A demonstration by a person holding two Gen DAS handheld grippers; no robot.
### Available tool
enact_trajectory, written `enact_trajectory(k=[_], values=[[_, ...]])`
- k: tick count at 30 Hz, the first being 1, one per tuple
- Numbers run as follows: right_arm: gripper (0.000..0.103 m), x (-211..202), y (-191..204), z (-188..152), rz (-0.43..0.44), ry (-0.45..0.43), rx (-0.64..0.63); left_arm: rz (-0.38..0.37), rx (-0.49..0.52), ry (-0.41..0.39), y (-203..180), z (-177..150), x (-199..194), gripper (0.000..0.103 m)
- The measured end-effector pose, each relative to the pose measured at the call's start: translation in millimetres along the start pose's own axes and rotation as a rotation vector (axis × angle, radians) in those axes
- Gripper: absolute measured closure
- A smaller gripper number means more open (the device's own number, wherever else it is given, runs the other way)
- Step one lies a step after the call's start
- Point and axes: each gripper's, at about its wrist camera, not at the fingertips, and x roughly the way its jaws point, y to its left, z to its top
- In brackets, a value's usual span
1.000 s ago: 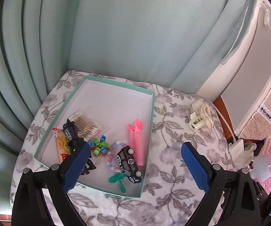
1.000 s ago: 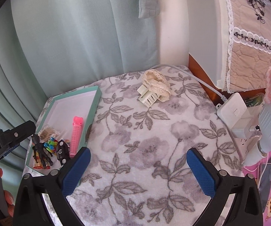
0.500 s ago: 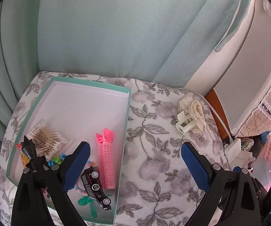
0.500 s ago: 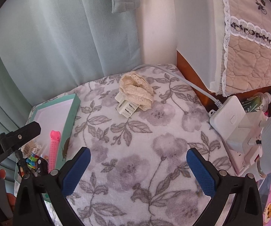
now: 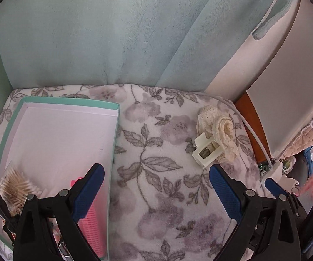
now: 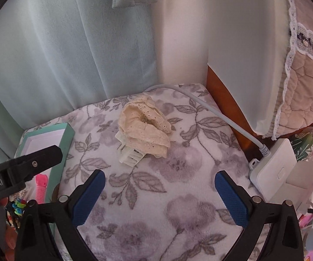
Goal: Organize objects
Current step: 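Move both tools toward the white hair clip and lace scrunchie, then grasp the white hair clip with the left tool while the right tool grasps the lace scrunchie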
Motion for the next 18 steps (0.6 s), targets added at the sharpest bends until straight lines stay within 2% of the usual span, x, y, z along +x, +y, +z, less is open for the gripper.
enact_trajectory(k=[10,13,16,18], values=[[0.019,35.5,6.3,21.4,-0.001,0.019,-0.064,0.018,-0.02,0.048,5.9,7.3,31.5,0.006],[0.029,38.6,3.7,26.7,-0.003,0.007,-0.061,0.014,-0.018,0.052,4.4,9.3,37.2,0.006],[0.046,41.4,-3.6,29.1,-0.002,0.006,-0.044,0.002,-0.009,0.058,0.8,11.1,43.1,0.006],[0.063,44.1,-9.3,28.8,0.01,0.01,-0.029,-0.005,0.0,0.062,-3.7,12.1,47.2,0.006]])
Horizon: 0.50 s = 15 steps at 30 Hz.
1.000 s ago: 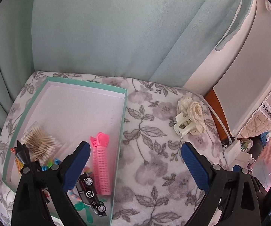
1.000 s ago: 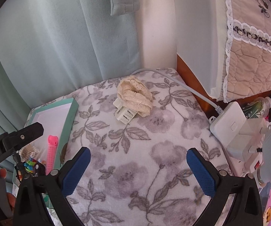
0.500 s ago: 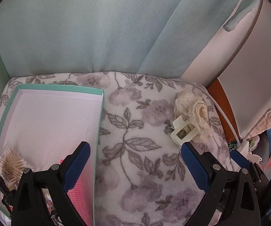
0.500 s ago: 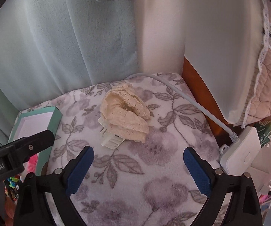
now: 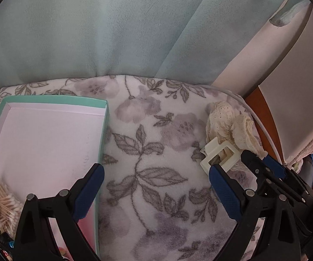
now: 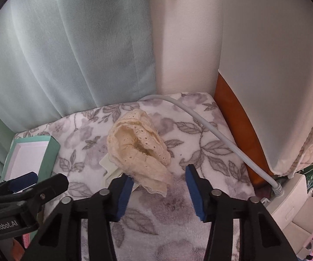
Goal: Organize objects
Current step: 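Grasp the white hair clip with the left tool while the right tool grasps the lace scrunchie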
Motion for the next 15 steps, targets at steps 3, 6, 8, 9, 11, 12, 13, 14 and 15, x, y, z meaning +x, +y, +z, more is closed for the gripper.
enact_trajectory(k=[3,6,8,9,11,12,13,14,15], values=[[0.08,2.7,-6.1,-2.2,0.014,0.001,0.01,-0.021,0.005,0.01,-8.0,1.1,6.0,0.006],[0.093,5.4,-14.4,-7.4,0.033,0.007,0.031,-0.038,0.018,0.022,-17.6,1.7,12.8,0.006],[0.098,5.9,-17.9,-9.5,0.033,0.01,0.036,-0.046,0.033,0.03,-25.1,1.9,17.5,0.006],[0.098,6.1,-19.0,-10.7,0.037,0.01,0.036,-0.053,0.038,0.034,-28.4,1.9,19.6,0.006],[0.098,5.7,-21.3,-13.6,0.042,0.007,0.037,-0.067,0.046,0.042,-35.0,1.8,23.4,0.006],[0.099,5.5,-22.4,-15.2,0.043,0.006,0.039,-0.074,0.051,0.045,-38.2,1.6,25.0,0.006],[0.099,5.2,-24.7,-17.1,0.045,0.007,0.045,-0.076,0.054,0.044,-41.0,1.6,26.3,0.007],[0.099,5.0,-27.7,-19.1,0.053,0.009,0.056,-0.077,0.059,0.047,-43.5,1.6,28.0,0.007],[0.099,5.1,-30.0,-20.8,0.057,0.01,0.065,-0.079,0.065,0.051,-45.8,1.5,30.0,0.007]])
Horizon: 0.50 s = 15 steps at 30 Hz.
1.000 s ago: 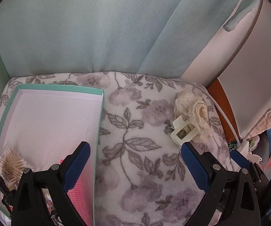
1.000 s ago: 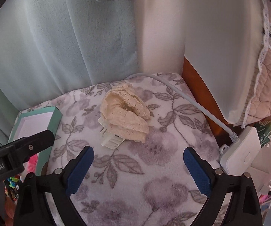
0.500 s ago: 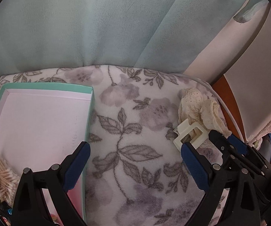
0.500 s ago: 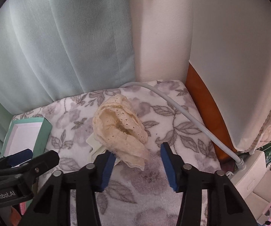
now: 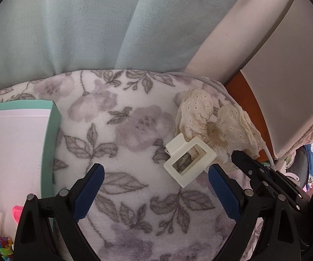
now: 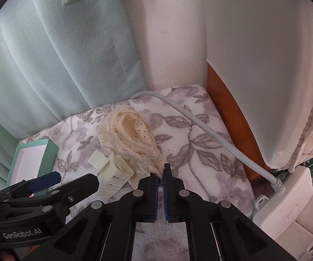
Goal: Organize objects
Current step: 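Grasp the white hair clip with the left tool while the right tool grasps the lace scrunchie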
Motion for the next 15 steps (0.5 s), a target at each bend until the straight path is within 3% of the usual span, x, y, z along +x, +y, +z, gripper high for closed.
enact_trajectory(k=[15], values=[[0.099,10.4,-22.5,-7.1,0.026,0.022,0.076,-0.029,0.041,0.018,-13.0,6.8,27.7,0.009]])
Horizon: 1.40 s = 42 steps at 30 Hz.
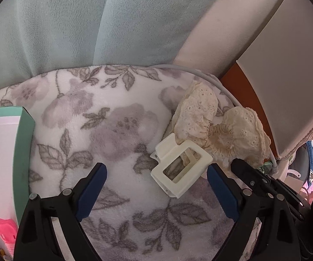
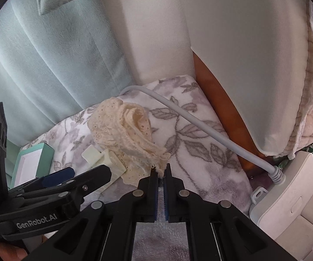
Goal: Organize objects
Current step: 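Grasp the white hair clip with the left tool while the right tool grasps the lace scrunchie, then carry the white clip and lace scrunchie over the box lid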
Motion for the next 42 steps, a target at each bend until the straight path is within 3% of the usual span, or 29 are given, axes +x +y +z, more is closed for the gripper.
enact_trajectory(k=[7,11,16,29,42], values=[[0.099,5.3,-5.9,-1.9,0.0,0.009,0.016,0.026,0.062,-0.011,-11.9,2.2,11.8,0.022],[0.099,5.3,-6.8,-1.7,0.0,0.007,0.022,0.043,0.062,-0.021,-12.4,2.2,10.3,0.046],[0.099,-1.1,-7.2,-1.9,0.001,-0.001,0.033,0.023,0.037,-0.033,-6.3,0.3,3.2,0.053],[0.099,-40.6,16.9,-2.1,0.036,-0.047,0.01,0.024,-0.024,-0.036,17.5,-33.0,-35.9,0.053],[0.099,-93.7,80.0,17.6,0.058,-0.157,-0.106,-0.003,-0.075,-0.17,35.6,-21.2,-108.1,0.053]])
